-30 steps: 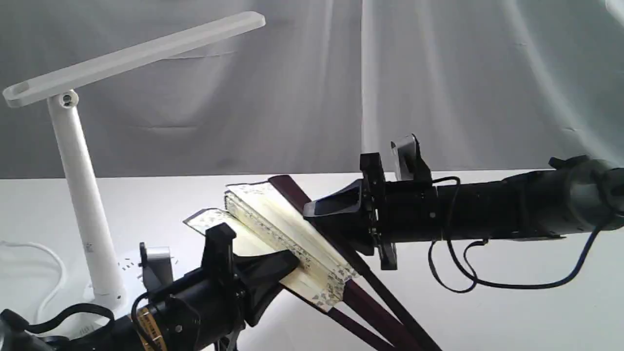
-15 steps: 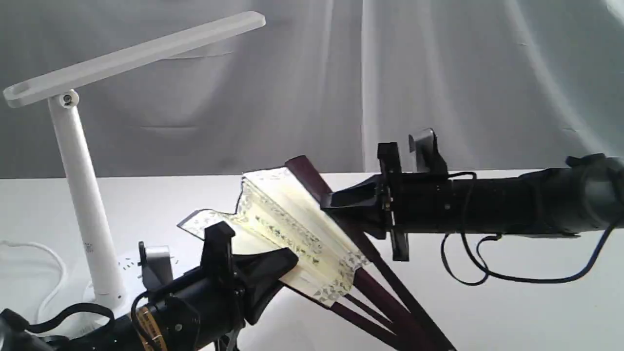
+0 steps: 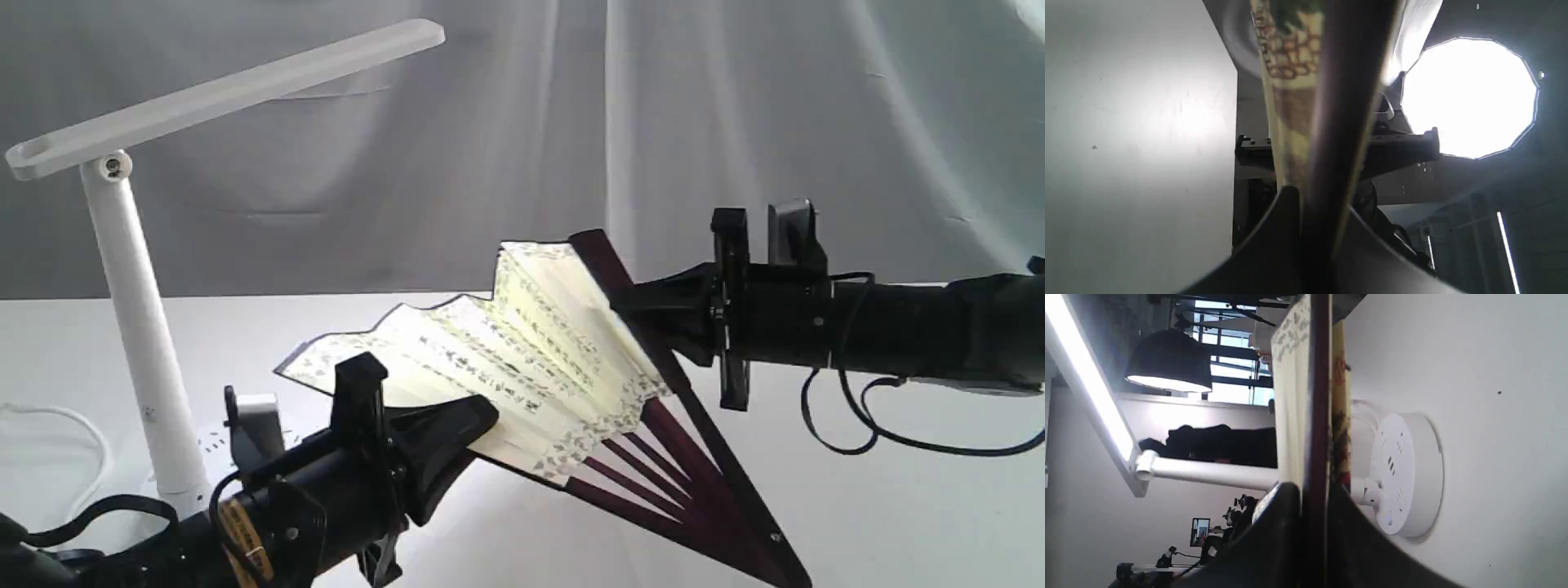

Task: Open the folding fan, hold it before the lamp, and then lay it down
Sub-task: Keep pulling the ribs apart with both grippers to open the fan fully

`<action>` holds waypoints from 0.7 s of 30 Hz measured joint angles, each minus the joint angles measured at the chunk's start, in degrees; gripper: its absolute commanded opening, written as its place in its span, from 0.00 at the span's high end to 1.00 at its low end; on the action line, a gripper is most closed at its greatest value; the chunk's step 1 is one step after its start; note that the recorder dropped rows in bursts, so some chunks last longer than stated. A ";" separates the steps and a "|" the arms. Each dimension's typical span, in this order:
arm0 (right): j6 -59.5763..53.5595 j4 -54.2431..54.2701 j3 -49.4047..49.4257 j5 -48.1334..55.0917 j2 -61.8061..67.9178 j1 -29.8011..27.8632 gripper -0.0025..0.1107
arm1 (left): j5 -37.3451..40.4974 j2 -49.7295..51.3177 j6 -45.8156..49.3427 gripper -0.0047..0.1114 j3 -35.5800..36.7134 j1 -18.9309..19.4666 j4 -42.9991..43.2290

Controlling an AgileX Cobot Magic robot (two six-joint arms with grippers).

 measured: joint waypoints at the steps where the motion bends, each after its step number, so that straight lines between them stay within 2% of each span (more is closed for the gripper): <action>1: 0.15 0.15 0.00 0.00 0.00 -0.51 0.98 | 0.24 -0.38 0.13 0.96 0.00 0.00 0.00; 21: 2.94 0.51 0.00 -1.75 0.00 -9.15 0.98 | 3.81 -9.82 2.76 0.96 4.79 0.00 -2.54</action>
